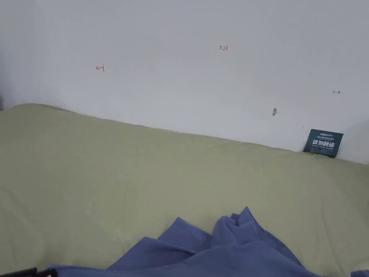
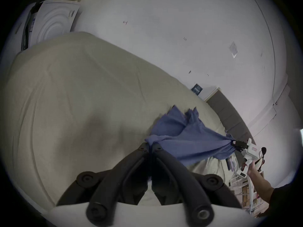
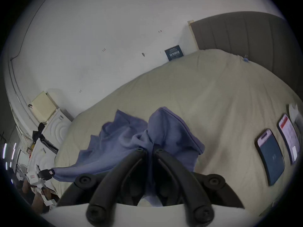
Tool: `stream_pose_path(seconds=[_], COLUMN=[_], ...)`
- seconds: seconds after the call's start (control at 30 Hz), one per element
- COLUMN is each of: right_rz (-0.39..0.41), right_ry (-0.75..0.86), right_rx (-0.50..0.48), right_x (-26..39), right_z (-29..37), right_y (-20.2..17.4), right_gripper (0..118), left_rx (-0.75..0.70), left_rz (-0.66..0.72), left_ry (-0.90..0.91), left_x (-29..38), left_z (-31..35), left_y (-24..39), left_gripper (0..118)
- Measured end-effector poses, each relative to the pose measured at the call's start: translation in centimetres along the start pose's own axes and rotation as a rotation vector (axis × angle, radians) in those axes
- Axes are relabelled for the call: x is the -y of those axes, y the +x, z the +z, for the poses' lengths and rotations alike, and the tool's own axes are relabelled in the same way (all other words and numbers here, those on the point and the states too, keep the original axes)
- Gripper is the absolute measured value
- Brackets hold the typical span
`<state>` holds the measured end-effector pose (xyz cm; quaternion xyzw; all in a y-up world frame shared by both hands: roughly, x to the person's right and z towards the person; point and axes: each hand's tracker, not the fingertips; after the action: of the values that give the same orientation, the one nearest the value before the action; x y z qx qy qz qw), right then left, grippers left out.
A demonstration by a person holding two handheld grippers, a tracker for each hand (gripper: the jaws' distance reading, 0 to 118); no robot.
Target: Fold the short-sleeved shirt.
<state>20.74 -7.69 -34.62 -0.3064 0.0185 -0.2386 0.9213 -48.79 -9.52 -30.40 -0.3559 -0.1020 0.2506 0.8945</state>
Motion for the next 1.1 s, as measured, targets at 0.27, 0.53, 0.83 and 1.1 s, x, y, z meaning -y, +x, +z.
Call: stream_pose_path(seconds=[0.27,0.53,0.83,1.1], right_rz=[-0.021,-0.055,0.173,0.546], right_ry=[-0.091,-0.105,0.19,0.223], right_rx=[0.081,0.091,-0.021,0.145], right_x=[3.6,6.1,3.2,8.8], right_z=[1.3,2.2,7.3,7.0], right_y=[1.2,2.5,-4.5,-16.7], right_gripper=[7,11,74,71], left_rx=[-0.047,-0.05,-0.077,-0.29], left_rz=[0.056,0.14,-0.011,-0.368], left_ry=[-0.103,-0.117,0.173,0.307], left_x=[4.7,8.7,3.0,4.3], left_z=[0.8,1.1,5.1,0.6], left_y=[-0.4,-1.1,6.8,20.8], left_gripper=[0,39,118,83])
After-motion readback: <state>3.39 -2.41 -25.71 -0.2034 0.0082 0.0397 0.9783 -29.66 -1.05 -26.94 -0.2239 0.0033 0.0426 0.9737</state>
